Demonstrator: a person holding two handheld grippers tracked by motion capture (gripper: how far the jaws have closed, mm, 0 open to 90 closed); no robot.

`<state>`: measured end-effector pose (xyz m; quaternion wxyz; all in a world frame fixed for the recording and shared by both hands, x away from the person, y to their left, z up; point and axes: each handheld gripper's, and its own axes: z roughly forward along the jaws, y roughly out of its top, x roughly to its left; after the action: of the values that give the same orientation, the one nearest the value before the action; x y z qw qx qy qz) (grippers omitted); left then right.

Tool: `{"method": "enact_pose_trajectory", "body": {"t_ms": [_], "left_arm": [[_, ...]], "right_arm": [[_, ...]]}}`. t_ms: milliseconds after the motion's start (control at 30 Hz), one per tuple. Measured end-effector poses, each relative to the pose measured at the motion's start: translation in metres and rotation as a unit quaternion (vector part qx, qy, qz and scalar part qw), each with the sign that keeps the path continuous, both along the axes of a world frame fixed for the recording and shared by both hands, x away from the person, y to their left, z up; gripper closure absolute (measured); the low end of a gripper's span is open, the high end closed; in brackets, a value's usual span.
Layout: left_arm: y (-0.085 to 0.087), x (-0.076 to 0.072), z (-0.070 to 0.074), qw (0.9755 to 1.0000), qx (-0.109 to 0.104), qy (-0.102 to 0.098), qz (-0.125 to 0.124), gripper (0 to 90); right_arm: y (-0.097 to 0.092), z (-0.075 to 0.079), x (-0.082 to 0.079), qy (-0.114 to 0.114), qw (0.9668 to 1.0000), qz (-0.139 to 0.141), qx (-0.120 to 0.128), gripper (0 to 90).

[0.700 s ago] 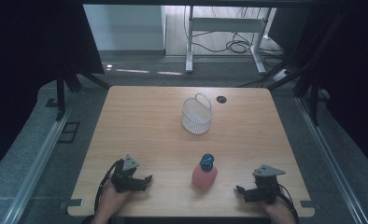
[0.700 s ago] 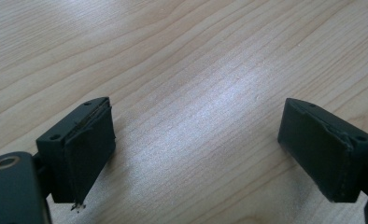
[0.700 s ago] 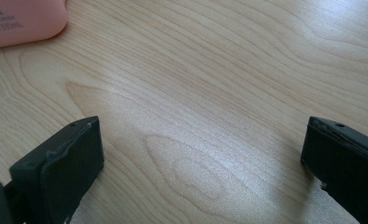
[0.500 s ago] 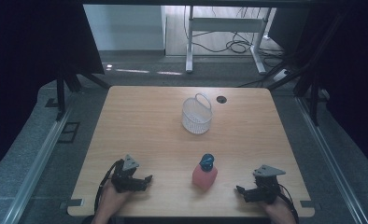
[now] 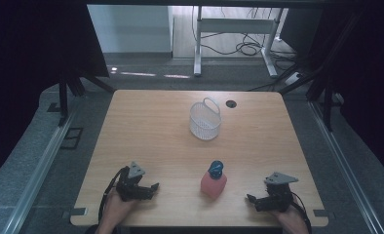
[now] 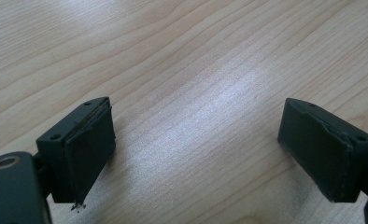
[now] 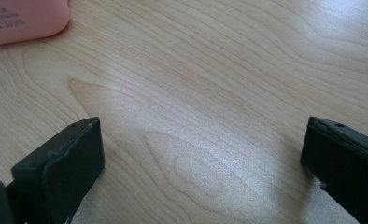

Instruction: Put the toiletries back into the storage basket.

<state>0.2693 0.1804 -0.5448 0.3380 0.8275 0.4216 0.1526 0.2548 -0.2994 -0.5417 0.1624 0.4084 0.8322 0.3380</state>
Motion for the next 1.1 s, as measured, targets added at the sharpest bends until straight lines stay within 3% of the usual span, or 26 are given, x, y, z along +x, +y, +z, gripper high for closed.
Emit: {"method": "enact_pose_trajectory", "body": {"t_ms": [300, 1100], "left_arm": [[0.0, 0.0, 0.0, 1.0, 0.0, 0.0, 0.0, 10.6], [0.0, 0.0, 0.0, 1.0, 0.0, 0.0, 0.0, 10.6]], "right_arm": [[-0.0039, 0.0024, -0.0002, 0.004, 0.9999, -0.005, 0.016, 0.0], [0.0026, 0.01, -0.0065, -0.005, 0.9998, 0.02, 0.007, 0.0]]}}
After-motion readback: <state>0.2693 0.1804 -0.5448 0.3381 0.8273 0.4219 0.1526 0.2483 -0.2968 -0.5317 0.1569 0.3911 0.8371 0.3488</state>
